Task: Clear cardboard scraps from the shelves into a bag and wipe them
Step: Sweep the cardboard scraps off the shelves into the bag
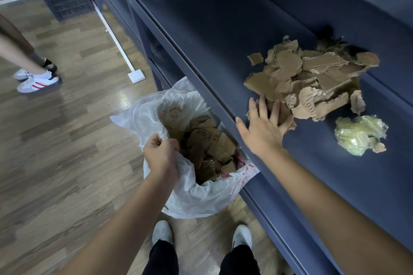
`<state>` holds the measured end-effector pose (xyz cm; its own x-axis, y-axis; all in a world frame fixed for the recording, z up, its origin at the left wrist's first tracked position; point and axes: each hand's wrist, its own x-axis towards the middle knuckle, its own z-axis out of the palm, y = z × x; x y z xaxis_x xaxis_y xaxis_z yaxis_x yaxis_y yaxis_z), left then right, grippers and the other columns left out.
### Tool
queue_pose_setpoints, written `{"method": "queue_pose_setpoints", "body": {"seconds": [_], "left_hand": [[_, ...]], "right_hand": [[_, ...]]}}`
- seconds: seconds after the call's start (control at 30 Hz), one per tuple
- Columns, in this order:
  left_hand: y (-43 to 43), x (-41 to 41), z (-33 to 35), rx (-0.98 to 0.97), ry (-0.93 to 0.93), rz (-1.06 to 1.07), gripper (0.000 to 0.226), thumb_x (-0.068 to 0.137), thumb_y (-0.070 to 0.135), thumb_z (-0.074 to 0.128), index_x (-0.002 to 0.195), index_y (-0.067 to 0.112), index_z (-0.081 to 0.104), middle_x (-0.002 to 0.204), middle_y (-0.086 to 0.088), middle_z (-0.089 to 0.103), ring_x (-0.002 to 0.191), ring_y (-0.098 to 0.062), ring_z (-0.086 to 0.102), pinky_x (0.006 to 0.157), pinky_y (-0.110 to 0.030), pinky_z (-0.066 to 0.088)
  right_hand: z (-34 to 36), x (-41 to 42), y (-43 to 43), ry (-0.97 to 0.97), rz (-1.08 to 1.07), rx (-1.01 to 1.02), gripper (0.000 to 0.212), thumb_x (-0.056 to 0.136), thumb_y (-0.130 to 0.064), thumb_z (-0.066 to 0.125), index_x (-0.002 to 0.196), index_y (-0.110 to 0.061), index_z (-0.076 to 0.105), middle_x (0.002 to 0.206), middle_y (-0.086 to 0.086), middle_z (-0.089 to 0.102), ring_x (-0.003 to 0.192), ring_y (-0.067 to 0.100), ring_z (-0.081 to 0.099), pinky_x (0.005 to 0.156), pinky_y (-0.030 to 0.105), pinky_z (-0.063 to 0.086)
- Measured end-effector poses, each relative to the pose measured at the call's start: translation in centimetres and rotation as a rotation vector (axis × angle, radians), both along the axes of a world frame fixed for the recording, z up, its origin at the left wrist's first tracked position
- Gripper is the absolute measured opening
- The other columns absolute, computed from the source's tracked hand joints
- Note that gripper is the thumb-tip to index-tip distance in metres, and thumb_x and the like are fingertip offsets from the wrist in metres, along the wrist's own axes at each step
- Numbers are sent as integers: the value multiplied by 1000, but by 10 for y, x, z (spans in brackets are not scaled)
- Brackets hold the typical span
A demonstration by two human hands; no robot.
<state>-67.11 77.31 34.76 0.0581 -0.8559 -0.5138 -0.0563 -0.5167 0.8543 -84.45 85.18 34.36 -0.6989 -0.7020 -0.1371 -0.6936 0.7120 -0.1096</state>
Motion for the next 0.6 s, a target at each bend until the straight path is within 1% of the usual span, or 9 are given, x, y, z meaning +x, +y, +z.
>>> {"method": "queue_pose_setpoints", "body": {"seconds": [0.1, 0.17, 0.27, 0.33, 0.37, 0.4, 0.5, 0.57, 0.6], "left_hand": [[0, -1, 0, -5, -3, 0, 41, 64, -18, 41, 54, 17, 21, 54, 0, 21, 48, -14, 18, 44, -23, 13], [0, -2, 0, -10, 4, 3, 42, 64, -18, 41, 54, 16, 20, 54, 0, 21, 48, -13, 17, 40, -20, 12], [1, -3, -1, -7, 11, 6, 42, 64, -19, 40, 54, 16, 20, 54, 0, 21, 48, -13, 17, 38, -18, 12], [2, -3, 0, -2, 11, 5, 42, 64, -19, 40, 54, 16, 20, 54, 0, 21, 47, -13, 17, 37, -17, 12], [2, -3, 0, -1, 11, 5, 42, 64, -19, 40, 53, 16, 20, 53, 0, 21, 47, -13, 17, 36, -16, 12], [2, -3, 0, -1, 10, 6, 42, 63, -19, 40, 53, 16, 20, 53, 0, 21, 46, -13, 17, 36, -16, 12], [4, -5, 1, 4, 19, 6, 43, 64, -20, 40, 53, 16, 20, 54, 1, 21, 46, -14, 17, 37, -16, 13], [4, -6, 1, 6, 33, 9, 43, 65, -21, 39, 54, 16, 21, 54, 0, 21, 47, -15, 17, 36, -15, 13], [5, -6, 1, 8, 35, 8, 43, 65, -21, 39, 54, 16, 21, 54, 0, 22, 46, -15, 17, 36, -14, 13]], "right_hand": [[0, 14, -1, 52, 46, -11, 62, 95, -47, 31, 148, -21, 14, 158, 0, 9, 143, 33, -2, 106, 65, 6], [-1, 21, 0, 89, 98, -25, 58, 95, -39, 35, 148, -20, 18, 157, 1, 14, 144, 30, 3, 107, 63, 7], [-4, 32, 2, 94, 253, -74, 57, 91, -17, 47, 145, -19, 28, 155, 1, 21, 144, 26, 9, 109, 56, 9], [-5, 40, 3, 79, 355, -141, 56, 85, -4, 52, 138, -18, 41, 152, 2, 30, 143, 25, 17, 111, 54, 11], [-5, 44, 3, 88, 391, -160, 55, 83, -1, 53, 136, -17, 45, 151, 2, 33, 143, 26, 20, 111, 54, 12], [-5, 48, 2, 97, 420, -156, 55, 83, -1, 53, 135, -18, 46, 151, 2, 33, 143, 25, 19, 111, 54, 11], [-7, 58, 1, 65, 514, -112, 55, 88, -3, 46, 139, -19, 38, 155, 0, 22, 145, 22, 8, 113, 54, 1], [-9, 63, 1, 33, 610, -88, 52, 88, -1, 43, 138, -15, 39, 155, 5, 21, 145, 24, 8, 113, 52, -2], [-10, 65, 1, 21, 661, -69, 51, 87, -1, 43, 137, -14, 40, 155, 7, 22, 144, 26, 10, 114, 49, -1]]}}
